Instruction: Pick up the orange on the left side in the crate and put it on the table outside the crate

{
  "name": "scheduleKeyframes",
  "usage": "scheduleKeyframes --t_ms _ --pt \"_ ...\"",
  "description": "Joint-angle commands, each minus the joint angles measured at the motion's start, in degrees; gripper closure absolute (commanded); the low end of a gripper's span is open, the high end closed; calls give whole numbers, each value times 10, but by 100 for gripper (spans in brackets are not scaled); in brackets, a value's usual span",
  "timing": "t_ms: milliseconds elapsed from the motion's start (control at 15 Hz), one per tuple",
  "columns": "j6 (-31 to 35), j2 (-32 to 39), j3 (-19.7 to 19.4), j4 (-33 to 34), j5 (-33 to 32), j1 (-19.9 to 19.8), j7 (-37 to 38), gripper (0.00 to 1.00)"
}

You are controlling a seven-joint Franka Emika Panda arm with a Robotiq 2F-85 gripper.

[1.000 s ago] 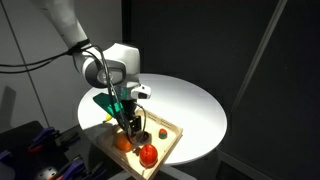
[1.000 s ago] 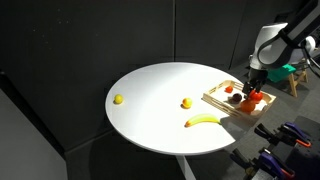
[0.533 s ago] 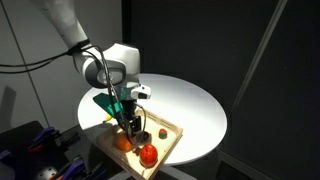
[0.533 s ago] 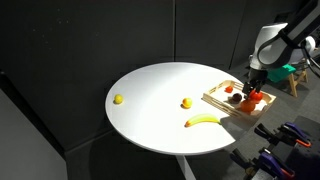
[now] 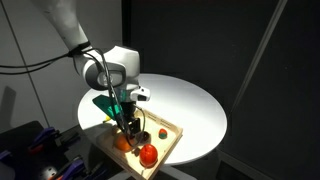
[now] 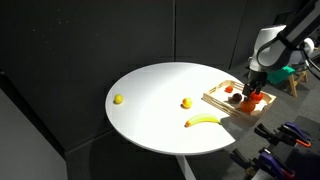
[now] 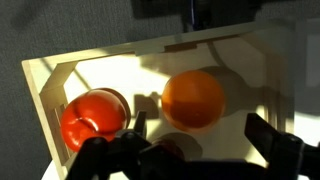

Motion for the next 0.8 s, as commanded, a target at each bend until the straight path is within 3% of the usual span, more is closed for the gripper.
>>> scheduleKeyframes --t_ms 0,733 --pt "20 17 4 5 2 -4 5 0" --pt "76 57 1 7 0 -2 13 0"
